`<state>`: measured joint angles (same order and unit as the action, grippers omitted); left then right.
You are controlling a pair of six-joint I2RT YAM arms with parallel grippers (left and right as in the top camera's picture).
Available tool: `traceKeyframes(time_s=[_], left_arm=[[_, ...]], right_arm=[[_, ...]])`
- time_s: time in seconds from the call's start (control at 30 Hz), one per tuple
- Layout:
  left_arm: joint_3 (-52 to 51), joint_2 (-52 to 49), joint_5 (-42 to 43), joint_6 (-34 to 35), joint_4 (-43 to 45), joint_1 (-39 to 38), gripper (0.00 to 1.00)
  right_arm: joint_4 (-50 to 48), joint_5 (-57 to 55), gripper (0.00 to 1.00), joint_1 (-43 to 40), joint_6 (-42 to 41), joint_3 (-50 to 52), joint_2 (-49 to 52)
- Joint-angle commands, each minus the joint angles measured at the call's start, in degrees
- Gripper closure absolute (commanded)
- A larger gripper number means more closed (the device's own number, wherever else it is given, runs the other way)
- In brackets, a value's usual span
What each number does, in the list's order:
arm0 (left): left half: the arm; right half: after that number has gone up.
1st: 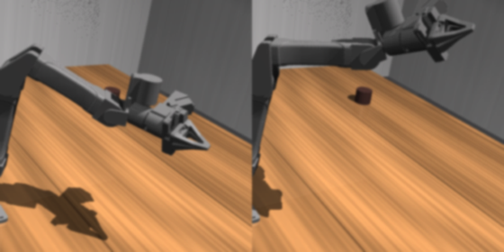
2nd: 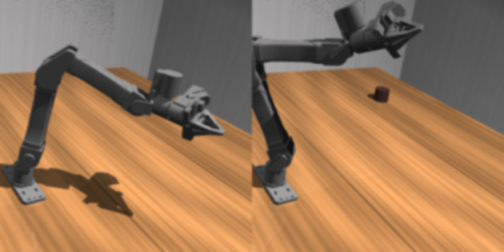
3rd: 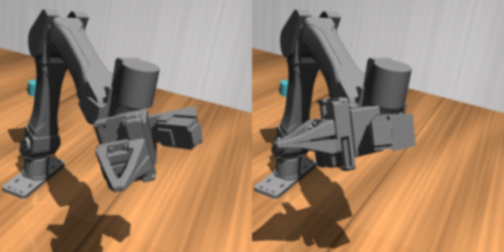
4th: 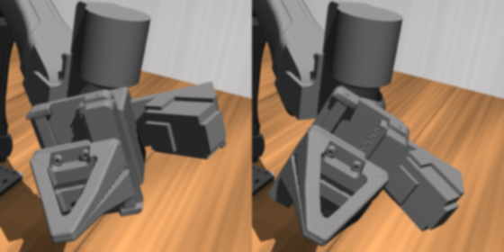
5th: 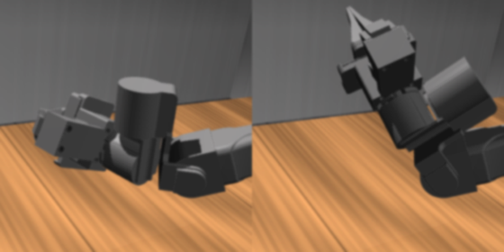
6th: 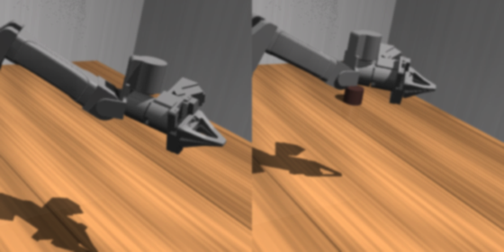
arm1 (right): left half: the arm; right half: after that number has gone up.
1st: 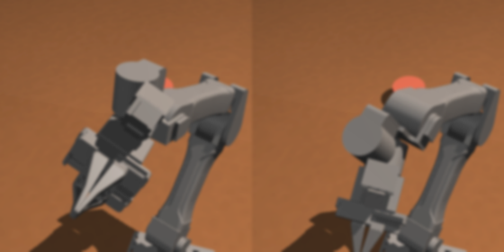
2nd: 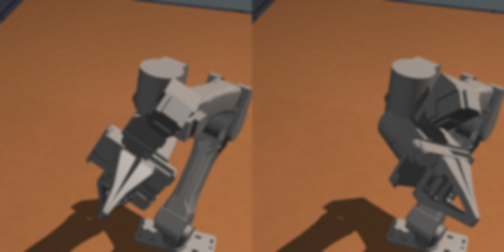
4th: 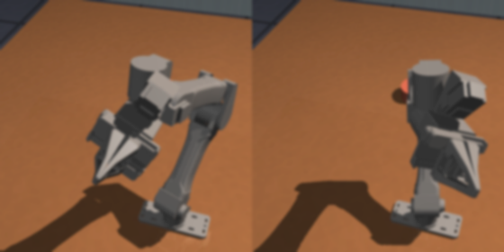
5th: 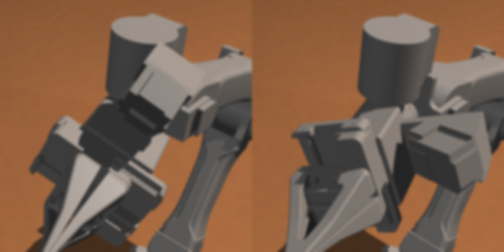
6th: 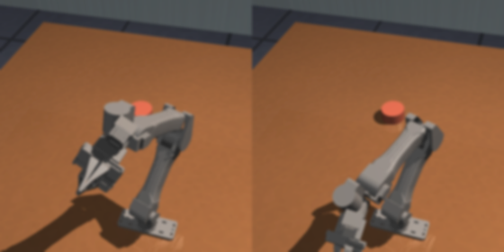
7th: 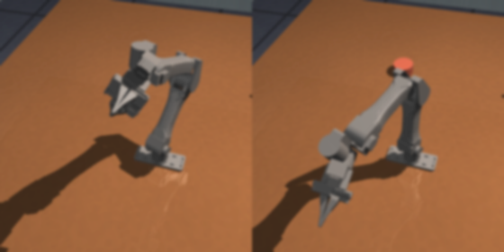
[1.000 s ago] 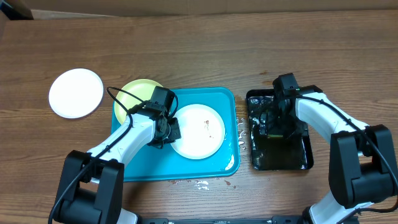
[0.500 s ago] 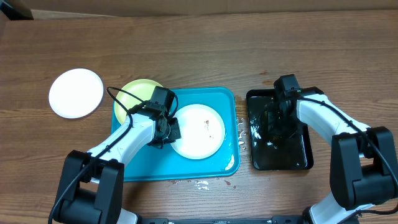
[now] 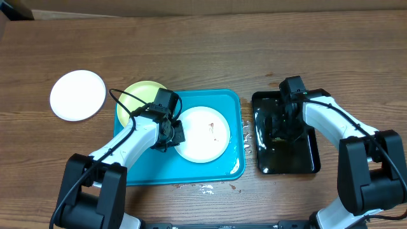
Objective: Clean dirty plates on tray and stack at the side
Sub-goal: 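Lower the right gripper onto the sponge in the black tray, then grasp the green-yellow sponge with the right gripper and lift it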
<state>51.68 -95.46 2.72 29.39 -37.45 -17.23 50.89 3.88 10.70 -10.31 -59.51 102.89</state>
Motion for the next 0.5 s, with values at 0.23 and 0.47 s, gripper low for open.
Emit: traceKeyframes(time_s=[0.23,0.47], left_arm=[[-0.55,-0.04,-0.39,-0.68,0.02,-0.07,0.81],[-0.55,-0.04,-0.39,-0.70,0.00,-0.07,0.81]], right_arm=[[0.50,0.76,0.65,-0.04,-0.17,2.19,1.73],[0.52,0.74,0.64,-0.04,-0.17,2.19,1.73]])
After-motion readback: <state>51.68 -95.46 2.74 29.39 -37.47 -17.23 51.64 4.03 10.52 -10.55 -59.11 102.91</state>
